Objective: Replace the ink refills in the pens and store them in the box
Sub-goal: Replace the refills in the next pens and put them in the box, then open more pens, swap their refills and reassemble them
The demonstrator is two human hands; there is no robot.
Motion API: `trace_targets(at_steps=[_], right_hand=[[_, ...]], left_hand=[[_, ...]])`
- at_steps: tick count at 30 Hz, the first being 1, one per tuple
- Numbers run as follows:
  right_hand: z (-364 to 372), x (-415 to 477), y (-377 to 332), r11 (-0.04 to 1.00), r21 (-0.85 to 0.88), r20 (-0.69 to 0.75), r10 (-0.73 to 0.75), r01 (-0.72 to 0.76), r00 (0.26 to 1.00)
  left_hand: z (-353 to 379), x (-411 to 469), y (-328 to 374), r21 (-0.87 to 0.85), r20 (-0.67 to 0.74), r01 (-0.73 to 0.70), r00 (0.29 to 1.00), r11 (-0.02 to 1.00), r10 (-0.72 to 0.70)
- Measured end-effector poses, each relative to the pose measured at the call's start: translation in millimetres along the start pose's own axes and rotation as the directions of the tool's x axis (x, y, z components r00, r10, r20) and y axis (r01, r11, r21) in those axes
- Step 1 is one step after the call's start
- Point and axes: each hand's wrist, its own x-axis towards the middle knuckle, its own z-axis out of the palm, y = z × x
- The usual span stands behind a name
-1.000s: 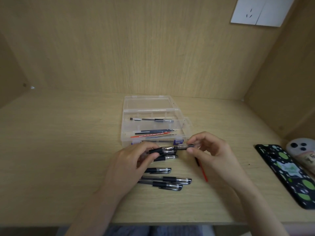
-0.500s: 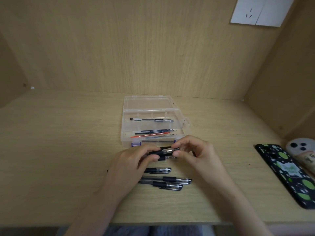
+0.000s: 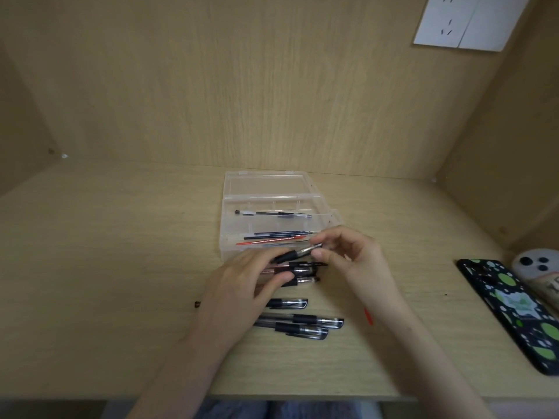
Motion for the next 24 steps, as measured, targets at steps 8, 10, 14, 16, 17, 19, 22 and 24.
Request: trace_targets(at_steps=[8,10,14,16,17,19,22,24], right_hand=[[-12.7,69.4,0.9,0.997,-0.074,-0.280,0.000,-0.021,0.960],[-3.9,83.6,6.2,0.993,-0.109,-0.275,0.004,-0.036,0.962],[11.9,97.6,19.8,0.982,-0.165,-0.236,0.053,-0.094,0.970],[15.2,95.3,24.1,0.968,-0.215,-0.154,0.098,-0.131,0.983],[15.1,92.2,25.8,0.957,-0.257,-0.130,0.102,-0.133,0.986],[11.2,83.6,26.4,0.939,-0.336,-0.142,0.031,-0.077,0.989],[2.7,62.2,14.5,0.930,-0.367,-0.164,-0.099,0.033,0.981],[-0.9,42.9,4.5,0.945,-0.319,-0.108,-0.107,0.067,0.988]], left_hand=[[-4.5,-1.0,-6.6,-0.015,0.042,-0.111,0.993,0.994,0.111],[-3.1,-1.0,-4.4,-0.023,0.123,-0.119,0.985,0.993,0.121],[-2.8,-2.9,-4.6,-0.009,0.215,-0.091,0.972,0.996,0.091],[-2.5,-3.2,-5.7,0.006,0.214,-0.094,0.973,0.996,0.090],[-2.0,-3.0,-6.3,0.011,0.210,-0.101,0.973,0.995,0.096],[-0.6,-3.2,-6.9,0.020,0.207,-0.120,0.972,0.993,0.113],[0.8,-3.0,-7.0,0.024,0.211,-0.144,0.968,0.989,0.136],[1.3,-3.1,-7.3,0.016,0.215,-0.156,0.965,0.988,0.149]])
